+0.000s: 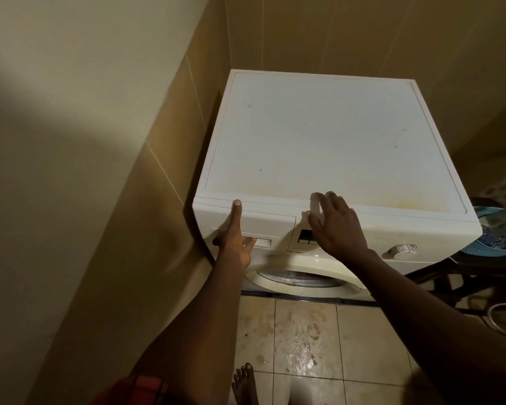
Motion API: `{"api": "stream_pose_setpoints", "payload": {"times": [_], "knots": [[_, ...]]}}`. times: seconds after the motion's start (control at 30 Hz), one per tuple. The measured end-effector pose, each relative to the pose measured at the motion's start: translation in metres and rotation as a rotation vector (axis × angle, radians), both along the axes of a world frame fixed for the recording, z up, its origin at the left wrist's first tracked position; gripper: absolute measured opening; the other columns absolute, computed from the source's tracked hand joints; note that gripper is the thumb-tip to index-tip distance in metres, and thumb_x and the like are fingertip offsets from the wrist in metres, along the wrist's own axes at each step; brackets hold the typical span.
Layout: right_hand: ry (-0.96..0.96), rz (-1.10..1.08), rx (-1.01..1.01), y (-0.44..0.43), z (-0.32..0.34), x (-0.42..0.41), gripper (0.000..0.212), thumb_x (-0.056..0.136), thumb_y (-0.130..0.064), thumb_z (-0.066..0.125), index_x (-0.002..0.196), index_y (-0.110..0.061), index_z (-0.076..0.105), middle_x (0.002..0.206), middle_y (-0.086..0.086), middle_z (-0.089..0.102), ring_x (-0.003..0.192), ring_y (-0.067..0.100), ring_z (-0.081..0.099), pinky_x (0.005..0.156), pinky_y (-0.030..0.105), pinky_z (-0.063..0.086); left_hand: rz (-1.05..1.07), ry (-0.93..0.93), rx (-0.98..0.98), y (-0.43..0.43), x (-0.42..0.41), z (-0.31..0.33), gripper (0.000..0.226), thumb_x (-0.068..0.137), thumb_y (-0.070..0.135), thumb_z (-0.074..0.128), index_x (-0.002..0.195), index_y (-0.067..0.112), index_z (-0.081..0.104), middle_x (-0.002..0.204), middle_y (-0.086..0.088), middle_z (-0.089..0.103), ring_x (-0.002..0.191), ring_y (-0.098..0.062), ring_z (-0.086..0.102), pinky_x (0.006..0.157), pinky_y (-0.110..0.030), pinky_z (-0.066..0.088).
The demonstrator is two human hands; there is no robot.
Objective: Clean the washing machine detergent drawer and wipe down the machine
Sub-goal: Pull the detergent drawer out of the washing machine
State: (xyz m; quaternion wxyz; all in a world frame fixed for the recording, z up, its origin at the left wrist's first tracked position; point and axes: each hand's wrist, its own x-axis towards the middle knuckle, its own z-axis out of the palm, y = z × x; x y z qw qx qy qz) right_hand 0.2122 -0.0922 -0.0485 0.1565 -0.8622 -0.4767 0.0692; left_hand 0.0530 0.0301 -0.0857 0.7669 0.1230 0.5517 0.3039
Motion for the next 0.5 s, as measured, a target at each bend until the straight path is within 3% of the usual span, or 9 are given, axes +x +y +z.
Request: {"api": "stream_pose_setpoints", "payload": {"times": [0.1, 0.17, 0.23, 0.3, 0.4, 0.5], "knots": [[0.001, -0.025, 0.038, 0.002, -0.001, -0.001, 0.04, 0.096, -0.034, 0.043, 0.129, -0.012, 0.045, 0.119, 0.01, 0.051, 0.111, 0.03, 0.048, 0.089, 0.044, 0.043, -0.008, 0.002, 0.02, 0.0, -0.004, -0.002, 0.145, 0.02, 0.062, 0.094, 0.147, 0.027, 0.032, 0.138, -0.008, 0.055, 0.121, -0.027, 0.056, 0.094, -0.047, 0.053], [0.002, -0.038, 0.054, 0.003, -0.001, -0.003, 0.041, 0.096, -0.033, 0.045, 0.131, -0.01, 0.045, 0.121, 0.012, 0.052, 0.113, 0.031, 0.048, 0.089, 0.044, 0.042, 0.0, -0.005, 0.024, -0.004, -0.009, -0.004, 0.13, 0.032, 0.057, 0.095, 0.143, 0.026, 0.036, 0.133, -0.008, 0.06, 0.118, -0.027, 0.06, 0.092, -0.049, 0.054], [-0.002, -0.038, 0.07, 0.002, 0.0, -0.005, 0.041, 0.096, -0.03, 0.046, 0.131, -0.009, 0.046, 0.122, 0.014, 0.052, 0.114, 0.033, 0.048, 0.09, 0.044, 0.041, 0.002, -0.024, 0.039, -0.011, -0.018, -0.004, 0.099, 0.059, 0.045, 0.09, 0.141, 0.025, 0.04, 0.131, -0.009, 0.062, 0.118, -0.029, 0.061, 0.093, -0.051, 0.055], [0.0, -0.043, 0.118, 0.0, 0.002, -0.009, 0.041, 0.094, -0.026, 0.049, 0.131, -0.008, 0.048, 0.126, 0.016, 0.053, 0.118, 0.034, 0.048, 0.094, 0.044, 0.041, -0.022, -0.041, 0.033, -0.015, -0.025, -0.003, 0.079, 0.073, 0.037, 0.084, 0.14, 0.023, 0.044, 0.13, -0.011, 0.064, 0.118, -0.031, 0.062, 0.086, -0.049, 0.057], [0.053, -0.02, 0.212, -0.003, 0.006, -0.018, 0.039, 0.089, -0.017, 0.055, 0.128, -0.011, 0.054, 0.128, 0.012, 0.054, 0.117, 0.031, 0.049, 0.094, 0.038, 0.044, -0.029, -0.047, 0.002, -0.021, -0.034, 0.004, 0.069, 0.08, 0.03, 0.08, 0.139, 0.019, 0.044, 0.126, -0.015, 0.064, 0.113, -0.031, 0.063, 0.079, -0.046, 0.056], [0.125, 0.056, 0.252, -0.003, 0.008, -0.029, 0.031, 0.086, -0.011, 0.055, 0.115, -0.015, 0.062, 0.11, 0.005, 0.061, 0.1, 0.024, 0.056, 0.081, 0.032, 0.048, -0.008, -0.015, -0.027, -0.036, -0.046, 0.004, 0.07, 0.082, 0.026, 0.078, 0.141, 0.016, 0.041, 0.127, -0.018, 0.062, 0.113, -0.032, 0.062, 0.072, -0.044, 0.057]]}}
